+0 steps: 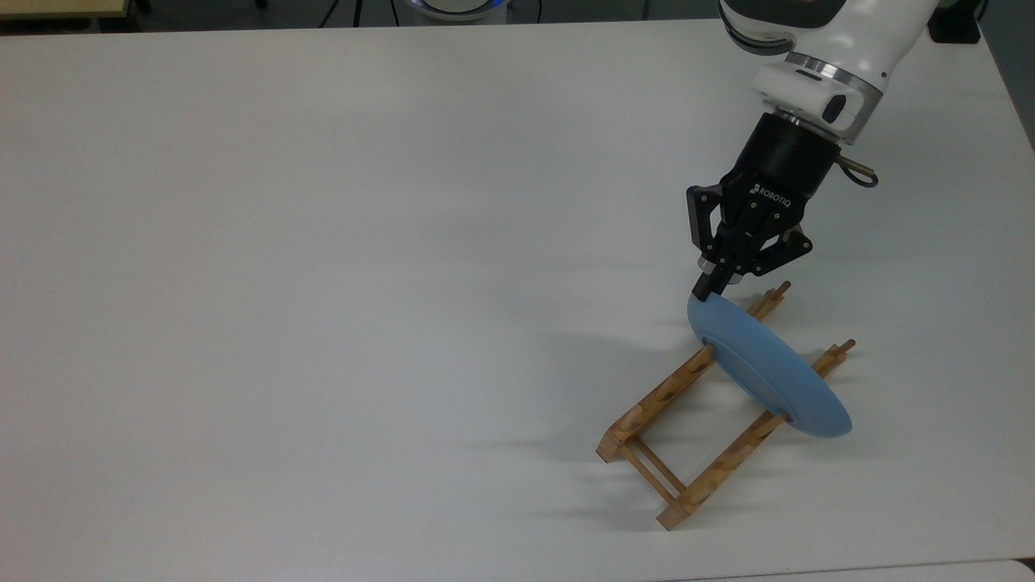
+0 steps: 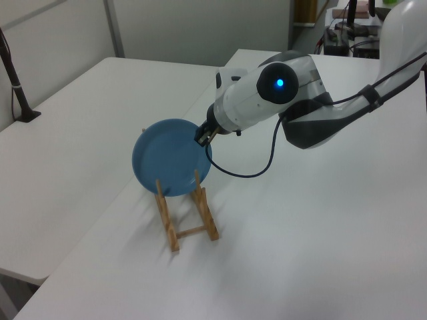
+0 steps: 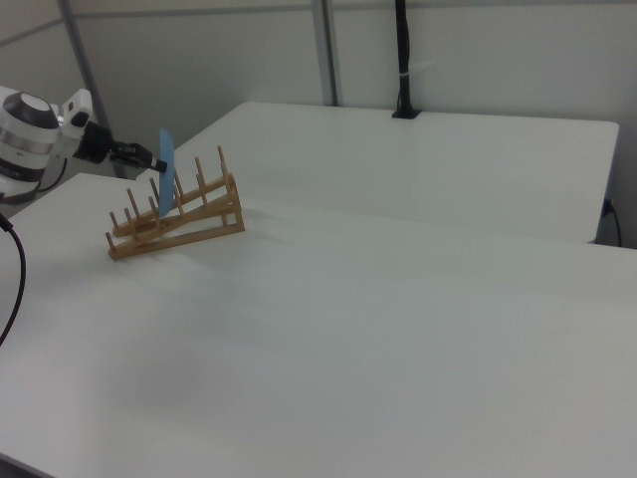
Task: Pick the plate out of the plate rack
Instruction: 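Lift the gripped blue plate up and out of the wooden rack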
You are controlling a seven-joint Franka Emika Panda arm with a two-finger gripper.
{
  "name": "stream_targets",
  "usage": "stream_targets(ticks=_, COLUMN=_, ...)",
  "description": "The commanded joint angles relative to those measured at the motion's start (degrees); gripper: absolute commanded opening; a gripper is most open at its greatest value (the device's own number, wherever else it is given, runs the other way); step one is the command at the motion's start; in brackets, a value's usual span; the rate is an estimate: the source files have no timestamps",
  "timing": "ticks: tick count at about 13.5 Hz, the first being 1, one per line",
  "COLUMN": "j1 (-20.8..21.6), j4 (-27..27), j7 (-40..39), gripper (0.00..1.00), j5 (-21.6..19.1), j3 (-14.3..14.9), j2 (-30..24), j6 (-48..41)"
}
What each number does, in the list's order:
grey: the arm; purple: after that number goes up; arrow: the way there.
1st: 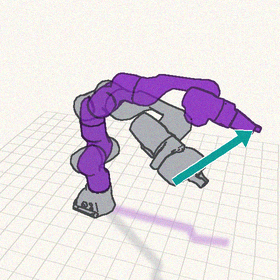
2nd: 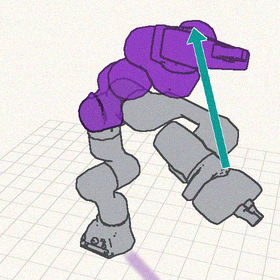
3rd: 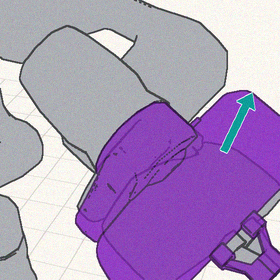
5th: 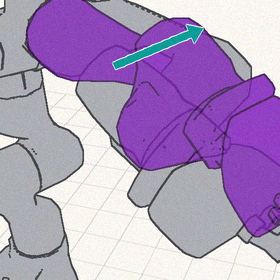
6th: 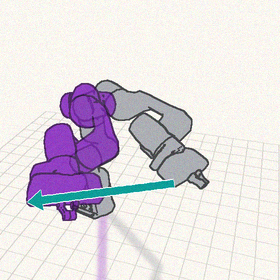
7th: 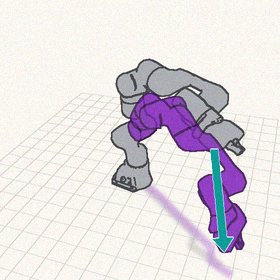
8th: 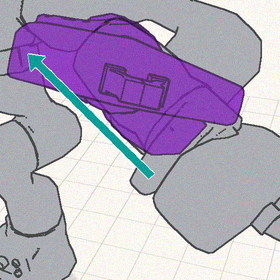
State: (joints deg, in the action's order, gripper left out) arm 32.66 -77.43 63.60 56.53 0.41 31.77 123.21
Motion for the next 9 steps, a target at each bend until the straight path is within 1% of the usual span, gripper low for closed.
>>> stream_targets(ticks=1, j1=0.3, j4=-3.3, j7=-1.1, gripper=0.00, j5=-0.9, j3=0.1, j2=-4.4, j6=-1.7)
stream_targets(ticks=5, j1=0.6, j4=-2.9, j7=-1.1, gripper=0.00, j5=-1.0, j3=0.1, j2=-5.3, j6=-2.1)
stream_targets(ticks=9, j1=0.0, j4=-2.7, j7=-1.1, gripper=0.00, j5=-0.9, j3=0.2, j2=-7.3, j6=-2.1)
